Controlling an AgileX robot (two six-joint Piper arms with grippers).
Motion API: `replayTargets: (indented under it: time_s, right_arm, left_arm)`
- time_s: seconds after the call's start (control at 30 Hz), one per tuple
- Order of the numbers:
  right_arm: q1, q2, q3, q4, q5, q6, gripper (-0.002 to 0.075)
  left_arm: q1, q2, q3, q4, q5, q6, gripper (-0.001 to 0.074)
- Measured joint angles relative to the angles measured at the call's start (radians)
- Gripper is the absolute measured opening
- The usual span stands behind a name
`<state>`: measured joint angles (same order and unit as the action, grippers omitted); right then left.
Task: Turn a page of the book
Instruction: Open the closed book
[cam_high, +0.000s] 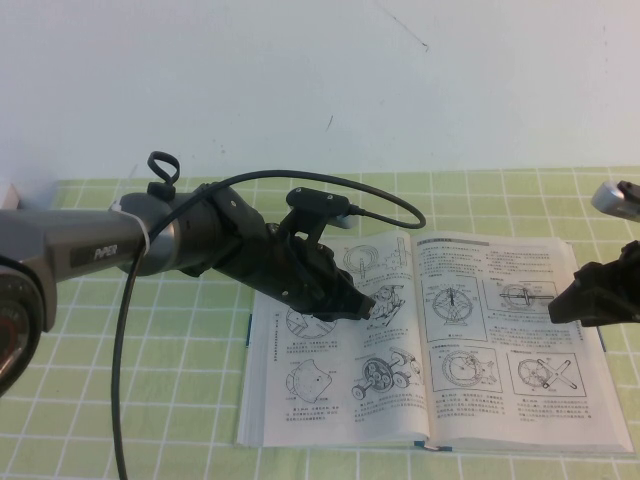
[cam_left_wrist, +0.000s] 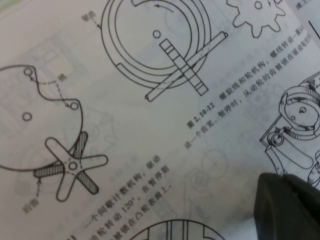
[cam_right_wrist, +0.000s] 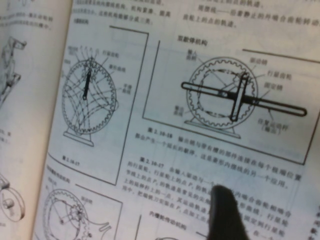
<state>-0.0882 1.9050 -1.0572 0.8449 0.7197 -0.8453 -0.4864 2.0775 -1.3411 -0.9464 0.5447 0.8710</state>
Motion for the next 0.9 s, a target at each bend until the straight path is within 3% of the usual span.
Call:
replayTargets:
  time_s: [0.4,0.9]
  right_arm:
    - [0.000,0.000,0.000,-0.075,0.030,0.072,0.0391]
    - [0.000,0.030,-0.009,-0.024,0.053,0.063,0.0391]
  left_arm:
    - [0.000,0.000,0.000,0.000,0.002,0.006,-0.0004]
    - [0.000,0.000,0.000,0.000,0.007,0.024,-0.0004]
